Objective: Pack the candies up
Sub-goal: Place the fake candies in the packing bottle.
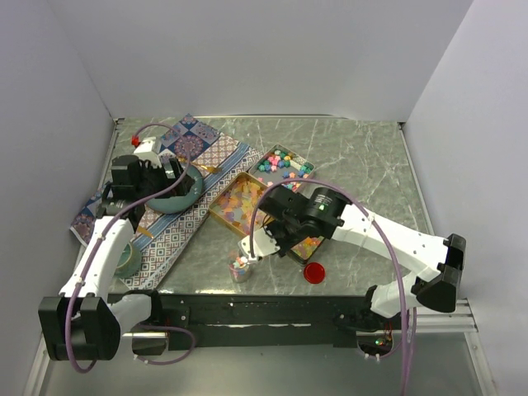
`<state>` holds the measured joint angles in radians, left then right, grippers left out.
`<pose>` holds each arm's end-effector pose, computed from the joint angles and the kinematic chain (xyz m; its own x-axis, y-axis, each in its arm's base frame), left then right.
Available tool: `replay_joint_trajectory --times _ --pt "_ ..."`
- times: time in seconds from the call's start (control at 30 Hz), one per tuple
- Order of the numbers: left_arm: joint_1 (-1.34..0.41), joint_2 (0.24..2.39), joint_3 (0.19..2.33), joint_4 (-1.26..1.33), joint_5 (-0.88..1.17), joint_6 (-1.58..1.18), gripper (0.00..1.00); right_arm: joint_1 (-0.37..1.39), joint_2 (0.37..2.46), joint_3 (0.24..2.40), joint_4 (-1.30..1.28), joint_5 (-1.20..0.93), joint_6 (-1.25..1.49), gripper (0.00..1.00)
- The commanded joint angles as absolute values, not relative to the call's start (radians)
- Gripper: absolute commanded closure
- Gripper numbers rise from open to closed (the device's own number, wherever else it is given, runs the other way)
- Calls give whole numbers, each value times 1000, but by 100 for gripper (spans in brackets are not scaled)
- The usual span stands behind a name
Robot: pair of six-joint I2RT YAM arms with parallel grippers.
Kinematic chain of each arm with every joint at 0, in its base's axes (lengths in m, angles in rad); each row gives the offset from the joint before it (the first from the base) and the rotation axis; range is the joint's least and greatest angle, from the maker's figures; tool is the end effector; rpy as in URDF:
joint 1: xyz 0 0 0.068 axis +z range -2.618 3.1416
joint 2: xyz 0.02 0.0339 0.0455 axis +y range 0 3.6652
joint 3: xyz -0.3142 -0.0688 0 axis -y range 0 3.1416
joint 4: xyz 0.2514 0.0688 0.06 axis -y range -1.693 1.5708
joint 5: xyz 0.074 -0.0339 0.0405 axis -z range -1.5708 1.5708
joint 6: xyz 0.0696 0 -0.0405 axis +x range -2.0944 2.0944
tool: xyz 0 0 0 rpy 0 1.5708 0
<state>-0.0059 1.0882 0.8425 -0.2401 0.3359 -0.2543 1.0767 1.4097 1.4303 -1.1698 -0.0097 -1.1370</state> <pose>0.2560 -0.0245 0.3236 -0.5266 -0.2344 -0.8171 0.1700 0.9128 -0.3714 0.1315 0.2455 0.3578 0.6186 -0.7648 -0.1800 -0.7635 -0.5311 -0.3676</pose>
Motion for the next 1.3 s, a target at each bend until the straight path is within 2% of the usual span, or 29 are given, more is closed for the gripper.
replay_joint_trajectory --times 0.0,0.37,1.27 --pt "-3 1062 844 -170 367 -275 3 1100 1425 1482 -1209 80 -1164 100" --pt "-3 1049 819 -135 396 -290 3 1138 1500 1557 -1252 179 -1123 100" --pt "-5 1040 815 -107 433 -318 3 1261 1514 1577 -1310 416 -1157 100"
